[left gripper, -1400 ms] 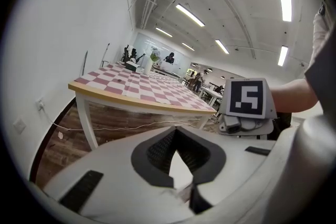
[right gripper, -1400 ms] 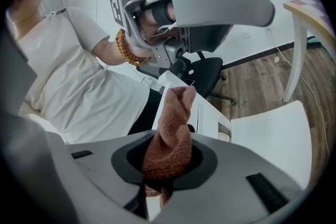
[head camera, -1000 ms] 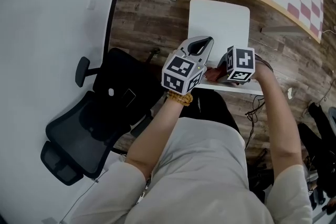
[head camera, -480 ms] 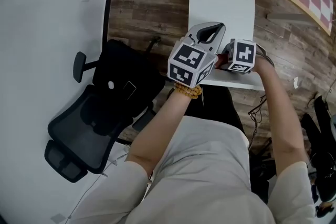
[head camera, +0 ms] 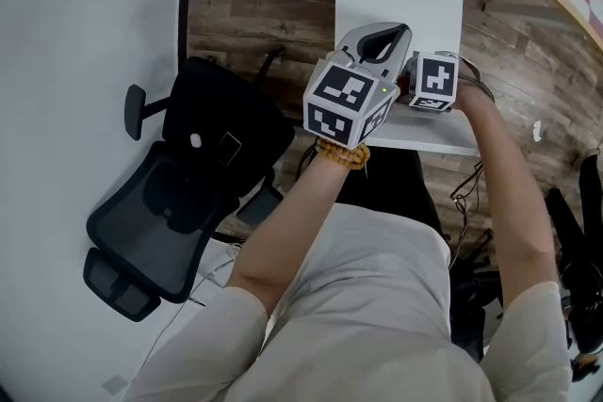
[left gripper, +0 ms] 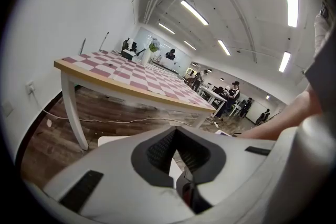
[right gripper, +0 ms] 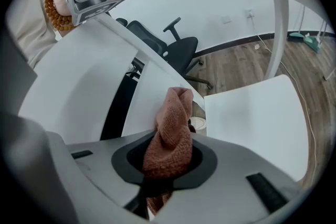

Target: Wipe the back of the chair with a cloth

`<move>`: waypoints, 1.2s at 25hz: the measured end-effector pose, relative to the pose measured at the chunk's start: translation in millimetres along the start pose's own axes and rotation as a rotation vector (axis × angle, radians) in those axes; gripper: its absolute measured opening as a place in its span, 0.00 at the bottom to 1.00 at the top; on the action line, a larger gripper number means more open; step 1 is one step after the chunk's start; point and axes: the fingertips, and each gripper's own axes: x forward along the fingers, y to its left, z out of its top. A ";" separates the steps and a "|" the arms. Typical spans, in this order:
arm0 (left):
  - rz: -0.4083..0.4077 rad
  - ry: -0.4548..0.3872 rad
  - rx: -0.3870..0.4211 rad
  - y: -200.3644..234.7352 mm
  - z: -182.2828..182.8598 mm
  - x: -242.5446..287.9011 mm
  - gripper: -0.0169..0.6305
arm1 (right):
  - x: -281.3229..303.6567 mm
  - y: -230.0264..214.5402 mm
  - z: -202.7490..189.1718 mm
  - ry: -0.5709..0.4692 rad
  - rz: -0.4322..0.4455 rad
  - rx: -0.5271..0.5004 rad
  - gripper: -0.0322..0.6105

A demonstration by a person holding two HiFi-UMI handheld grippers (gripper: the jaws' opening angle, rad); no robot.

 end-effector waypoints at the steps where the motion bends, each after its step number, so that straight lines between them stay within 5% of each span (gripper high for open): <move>1: 0.003 0.003 -0.003 0.6 -1.4 1.0 0.05 | 3.0 -2.1 -1.3 0.004 -0.001 -0.002 0.18; 12: 0.012 0.014 -0.018 2.1 -9.3 6.0 0.05 | 17.6 -14.3 -10.2 -0.006 -0.013 0.022 0.18; 30: 0.001 -0.006 0.000 -18.6 12.1 -3.2 0.05 | -39.1 41.0 -16.1 -0.068 0.153 0.081 0.18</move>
